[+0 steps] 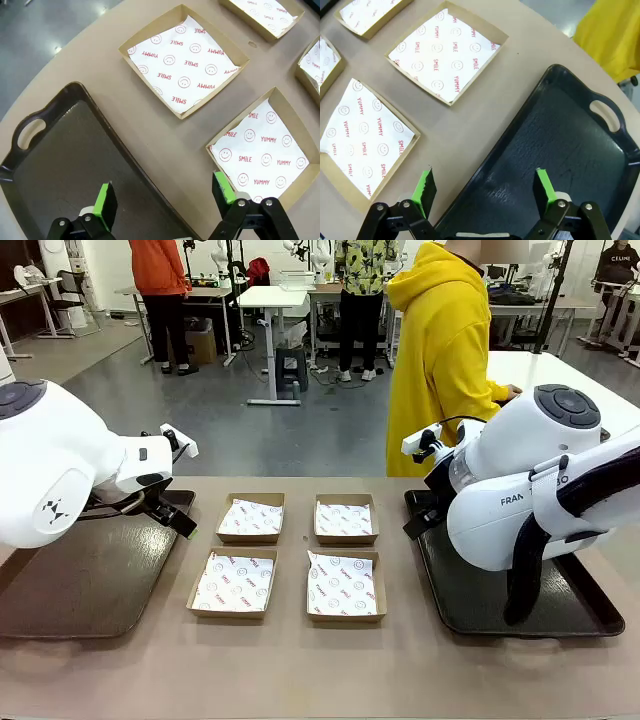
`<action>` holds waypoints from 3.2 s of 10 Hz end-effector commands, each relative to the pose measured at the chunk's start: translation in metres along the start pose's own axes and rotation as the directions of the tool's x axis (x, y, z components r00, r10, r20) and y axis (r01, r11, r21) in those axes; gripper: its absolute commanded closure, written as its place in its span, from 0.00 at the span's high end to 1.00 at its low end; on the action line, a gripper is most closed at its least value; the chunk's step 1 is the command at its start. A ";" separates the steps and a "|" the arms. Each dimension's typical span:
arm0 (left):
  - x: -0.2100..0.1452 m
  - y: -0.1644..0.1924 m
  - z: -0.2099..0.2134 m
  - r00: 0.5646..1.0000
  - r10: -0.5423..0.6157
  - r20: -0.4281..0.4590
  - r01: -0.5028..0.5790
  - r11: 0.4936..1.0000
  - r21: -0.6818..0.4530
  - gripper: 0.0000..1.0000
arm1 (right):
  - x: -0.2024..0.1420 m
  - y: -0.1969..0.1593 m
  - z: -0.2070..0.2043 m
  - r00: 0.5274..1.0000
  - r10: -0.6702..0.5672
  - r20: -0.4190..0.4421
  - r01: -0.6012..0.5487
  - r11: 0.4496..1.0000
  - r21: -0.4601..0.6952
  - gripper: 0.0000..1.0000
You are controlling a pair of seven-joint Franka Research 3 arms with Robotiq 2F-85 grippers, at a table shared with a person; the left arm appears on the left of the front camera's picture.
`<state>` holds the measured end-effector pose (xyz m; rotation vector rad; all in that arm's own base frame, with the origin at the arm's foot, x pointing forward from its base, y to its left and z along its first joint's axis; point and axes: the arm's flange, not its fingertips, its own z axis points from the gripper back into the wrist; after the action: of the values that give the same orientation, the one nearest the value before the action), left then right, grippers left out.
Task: Individually package the donuts and arrange them on the tray.
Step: Pick up one Paper togo box.
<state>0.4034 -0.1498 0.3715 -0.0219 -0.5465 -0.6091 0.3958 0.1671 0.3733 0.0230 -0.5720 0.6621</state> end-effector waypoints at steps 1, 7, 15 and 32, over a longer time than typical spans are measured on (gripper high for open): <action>0.000 0.000 0.000 1.000 0.000 0.000 0.000 1.000 0.000 1.00 | 0.000 0.000 0.000 1.000 0.000 0.000 0.000 1.000 0.000 1.00; 0.000 0.000 0.000 1.000 0.000 0.000 0.000 1.000 0.000 1.00 | 0.000 0.000 0.000 1.000 0.000 0.000 0.000 1.000 0.000 1.00; -0.039 -0.024 0.065 0.993 -0.106 -0.046 0.105 0.994 -0.034 1.00 | -0.065 0.046 0.078 0.993 0.090 -0.073 -0.088 0.996 0.026 1.00; -0.080 0.094 0.138 0.594 0.736 -0.325 -0.539 0.064 -0.840 1.00 | -0.163 -0.081 0.130 0.637 -0.758 -0.137 0.391 0.165 0.906 1.00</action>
<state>0.3341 -0.0129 0.4793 -1.0576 -0.2560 -0.2052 0.3269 -0.0203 0.4851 1.0521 -0.4419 0.2567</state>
